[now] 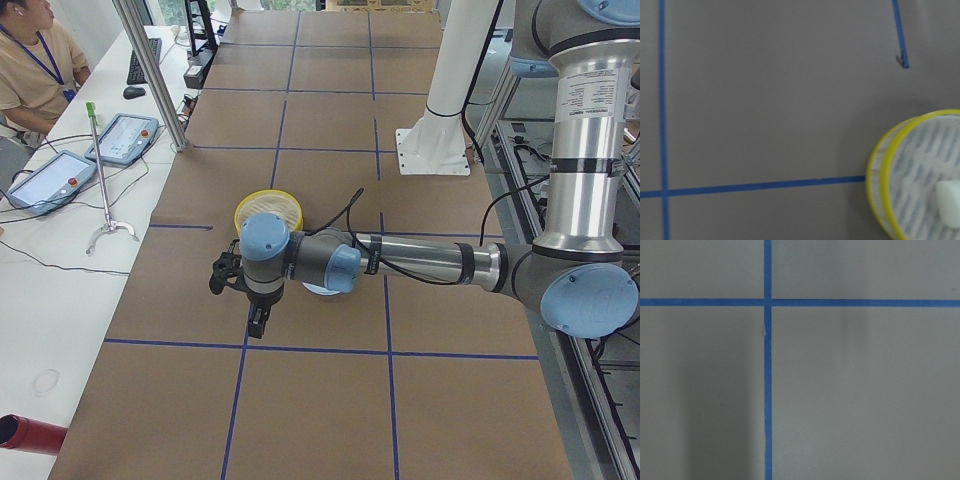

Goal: Place bun in steamer

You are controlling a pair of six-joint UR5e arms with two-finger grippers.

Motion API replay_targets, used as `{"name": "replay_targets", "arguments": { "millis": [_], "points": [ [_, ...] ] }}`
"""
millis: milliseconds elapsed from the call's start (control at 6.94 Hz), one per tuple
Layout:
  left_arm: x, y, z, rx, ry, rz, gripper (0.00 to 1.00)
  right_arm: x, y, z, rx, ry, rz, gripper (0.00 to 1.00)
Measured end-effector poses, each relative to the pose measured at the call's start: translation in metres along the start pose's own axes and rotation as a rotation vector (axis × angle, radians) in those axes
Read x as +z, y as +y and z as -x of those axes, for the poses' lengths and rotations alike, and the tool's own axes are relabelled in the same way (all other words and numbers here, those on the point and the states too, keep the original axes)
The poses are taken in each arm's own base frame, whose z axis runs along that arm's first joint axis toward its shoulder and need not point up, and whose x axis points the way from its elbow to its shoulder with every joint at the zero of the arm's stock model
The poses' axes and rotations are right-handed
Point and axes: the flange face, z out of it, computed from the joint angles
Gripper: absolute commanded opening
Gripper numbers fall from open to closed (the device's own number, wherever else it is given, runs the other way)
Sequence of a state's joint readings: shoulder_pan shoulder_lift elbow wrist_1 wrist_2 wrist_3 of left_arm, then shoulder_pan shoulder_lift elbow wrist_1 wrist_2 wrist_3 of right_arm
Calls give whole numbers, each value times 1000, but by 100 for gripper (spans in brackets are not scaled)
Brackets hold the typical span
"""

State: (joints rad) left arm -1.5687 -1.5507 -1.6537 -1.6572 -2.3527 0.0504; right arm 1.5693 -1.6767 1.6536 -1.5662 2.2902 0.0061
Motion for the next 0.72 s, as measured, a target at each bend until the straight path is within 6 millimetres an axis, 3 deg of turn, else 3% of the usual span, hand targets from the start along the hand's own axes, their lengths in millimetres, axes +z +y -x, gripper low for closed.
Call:
{"name": "replay_targets", "arguments": {
  "millis": [288, 721],
  "points": [
    [5, 18, 17, 0, 6, 69, 100, 0, 0, 0, 0, 0, 0, 100],
    [19, 42, 23, -53, 98, 109, 100, 0, 0, 0, 0, 0, 0, 100]
  ]
}}
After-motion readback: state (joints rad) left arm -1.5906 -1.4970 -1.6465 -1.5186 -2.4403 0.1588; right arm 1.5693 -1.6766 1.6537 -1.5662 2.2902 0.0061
